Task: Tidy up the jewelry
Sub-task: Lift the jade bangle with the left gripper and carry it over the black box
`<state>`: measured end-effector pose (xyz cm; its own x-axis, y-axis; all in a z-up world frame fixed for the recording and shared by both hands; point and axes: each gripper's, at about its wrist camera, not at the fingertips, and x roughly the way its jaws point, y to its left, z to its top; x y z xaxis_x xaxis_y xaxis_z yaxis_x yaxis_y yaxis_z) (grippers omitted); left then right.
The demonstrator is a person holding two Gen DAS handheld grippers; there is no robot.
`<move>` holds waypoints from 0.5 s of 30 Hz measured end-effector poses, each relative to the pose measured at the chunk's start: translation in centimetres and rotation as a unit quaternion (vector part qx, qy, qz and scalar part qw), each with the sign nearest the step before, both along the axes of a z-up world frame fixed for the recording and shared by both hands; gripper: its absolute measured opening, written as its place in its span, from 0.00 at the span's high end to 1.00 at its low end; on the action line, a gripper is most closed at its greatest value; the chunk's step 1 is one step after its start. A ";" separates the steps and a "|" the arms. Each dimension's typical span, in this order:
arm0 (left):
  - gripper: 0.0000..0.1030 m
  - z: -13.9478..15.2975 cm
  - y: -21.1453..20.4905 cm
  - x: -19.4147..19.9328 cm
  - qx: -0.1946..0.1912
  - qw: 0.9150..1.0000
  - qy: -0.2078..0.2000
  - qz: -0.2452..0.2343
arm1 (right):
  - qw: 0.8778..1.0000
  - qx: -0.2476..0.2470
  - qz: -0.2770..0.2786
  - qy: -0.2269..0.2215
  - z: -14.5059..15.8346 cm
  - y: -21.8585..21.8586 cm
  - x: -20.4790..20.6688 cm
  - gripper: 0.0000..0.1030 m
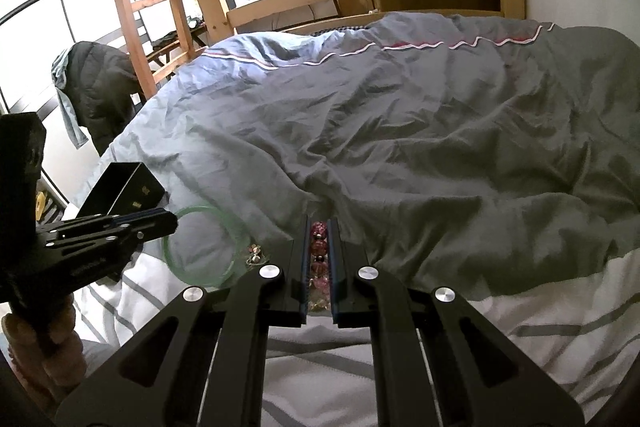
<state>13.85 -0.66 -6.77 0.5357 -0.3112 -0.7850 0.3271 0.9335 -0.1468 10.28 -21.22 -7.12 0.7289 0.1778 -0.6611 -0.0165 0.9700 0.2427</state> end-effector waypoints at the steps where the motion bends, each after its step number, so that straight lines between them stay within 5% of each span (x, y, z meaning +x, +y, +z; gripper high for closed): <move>1: 0.89 0.3 0.2 -0.3 0.001 1.000 -0.002 0.001 | 1.000 0.000 0.000 0.001 0.1 0.0 -0.1 0.92; 15: 0.89 4.0 3.2 -2.3 -0.001 1.000 -0.027 0.017 | 0.998 0.053 0.032 -0.005 3.5 1.5 -1.3 0.92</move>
